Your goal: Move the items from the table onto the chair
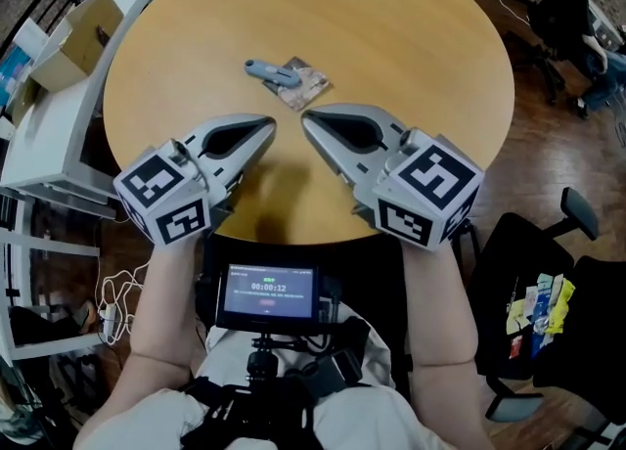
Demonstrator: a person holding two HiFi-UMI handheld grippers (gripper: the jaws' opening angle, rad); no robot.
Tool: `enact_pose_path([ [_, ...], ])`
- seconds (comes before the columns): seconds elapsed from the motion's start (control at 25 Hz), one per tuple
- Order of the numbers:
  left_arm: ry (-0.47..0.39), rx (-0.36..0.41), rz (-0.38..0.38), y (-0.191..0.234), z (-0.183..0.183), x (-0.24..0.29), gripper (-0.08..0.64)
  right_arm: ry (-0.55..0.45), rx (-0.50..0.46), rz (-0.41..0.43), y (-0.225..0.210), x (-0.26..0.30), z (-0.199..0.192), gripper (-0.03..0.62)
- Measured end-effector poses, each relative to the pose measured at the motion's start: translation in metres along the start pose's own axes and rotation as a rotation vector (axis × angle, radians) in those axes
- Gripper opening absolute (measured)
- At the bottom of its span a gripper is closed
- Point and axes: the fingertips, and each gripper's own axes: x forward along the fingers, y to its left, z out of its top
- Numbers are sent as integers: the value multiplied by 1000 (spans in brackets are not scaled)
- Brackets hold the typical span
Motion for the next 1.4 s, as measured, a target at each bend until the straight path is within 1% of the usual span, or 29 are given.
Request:
enact_pose_path([
  [0.16,-6,-5,-7,-2,-1,1,6,-3,-5,-27,-3,-5,2,2],
  [0.32,-10,5,-21,-6,0,1,6,17,-12,-60,-9,-4,0,12],
  [0.48,-15,14,-27,-9,1,3,6,52,-62,-72,-16,1,4,14],
  [0.6,-15,13,-27,-11,-1,3,6,126,-110,-44,-23,12,3,19],
  [0.68,-13,15,-25,-12,-1,5,6,191,-143,-20,-29,22,0,74],
  [0.8,-16,25,-41,-15,0,7,6,267,-182,-1,-38,38,-4,106],
  [0.88,-15,29,-61,-19,-1,8,6,321,-186,17,-45,48,-9,108],
  [0.92,-16,30,-66,-20,-1,9,6,361,-188,31,-48,54,-15,135],
  [1.04,-18,32,-67,-21,-2,8,6,492,-205,50,-60,70,-38,173],
  [1.12,-15,33,-65,-19,-2,7,6,543,-196,46,-70,80,-49,173],
  [1.28,-4,32,-65,-20,-2,8,6,596,-142,50,-84,91,-61,173],
  [1.4,-5,32,-65,-21,-2,7,6,648,-127,48,-90,95,-73,173],
])
